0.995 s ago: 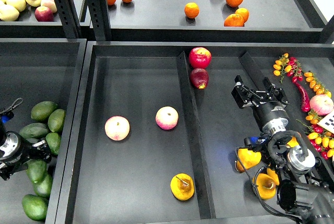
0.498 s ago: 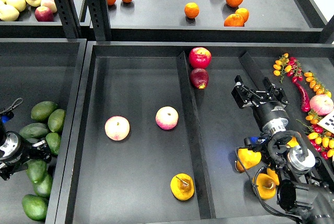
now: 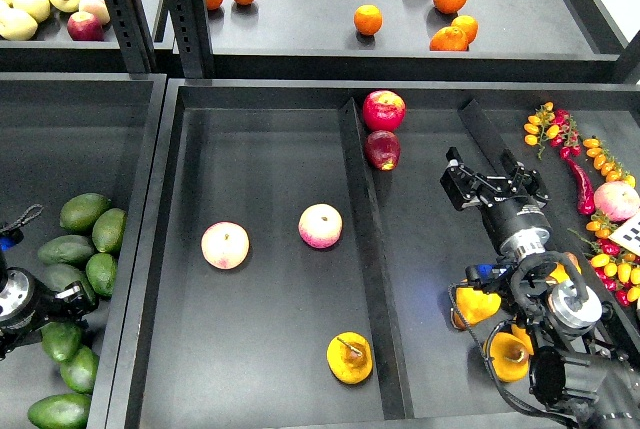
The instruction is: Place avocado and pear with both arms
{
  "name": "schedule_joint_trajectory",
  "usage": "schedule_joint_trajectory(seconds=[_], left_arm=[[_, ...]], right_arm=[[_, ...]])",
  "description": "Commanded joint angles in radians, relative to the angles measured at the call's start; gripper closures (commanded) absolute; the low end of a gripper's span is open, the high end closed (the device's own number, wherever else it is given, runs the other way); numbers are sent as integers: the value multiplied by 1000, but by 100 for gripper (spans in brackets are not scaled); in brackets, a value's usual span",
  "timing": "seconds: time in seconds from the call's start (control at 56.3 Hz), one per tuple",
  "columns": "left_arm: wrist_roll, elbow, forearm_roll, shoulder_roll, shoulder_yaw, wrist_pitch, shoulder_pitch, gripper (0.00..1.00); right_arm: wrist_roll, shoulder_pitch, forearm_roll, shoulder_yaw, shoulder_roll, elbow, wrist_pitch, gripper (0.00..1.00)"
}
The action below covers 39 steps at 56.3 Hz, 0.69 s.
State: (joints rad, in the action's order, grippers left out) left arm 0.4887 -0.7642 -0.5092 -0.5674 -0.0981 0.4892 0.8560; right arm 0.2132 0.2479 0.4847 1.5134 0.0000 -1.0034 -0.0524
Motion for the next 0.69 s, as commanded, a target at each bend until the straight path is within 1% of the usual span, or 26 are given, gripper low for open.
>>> schedule_joint_trajectory(seconds=[0.0,0.231,0.675], left_arm=[[0,-3,1,-2,1,-1,5,10],[0,-11,1,-8,3,-1,28,2],[0,-15,1,-35,3,-1,100,1]], right_arm=[[2,-1,0,1,0,2,-1,0],[2,1,0,-1,0,2,0,0],[2,1,0,-1,0,2,0,0]])
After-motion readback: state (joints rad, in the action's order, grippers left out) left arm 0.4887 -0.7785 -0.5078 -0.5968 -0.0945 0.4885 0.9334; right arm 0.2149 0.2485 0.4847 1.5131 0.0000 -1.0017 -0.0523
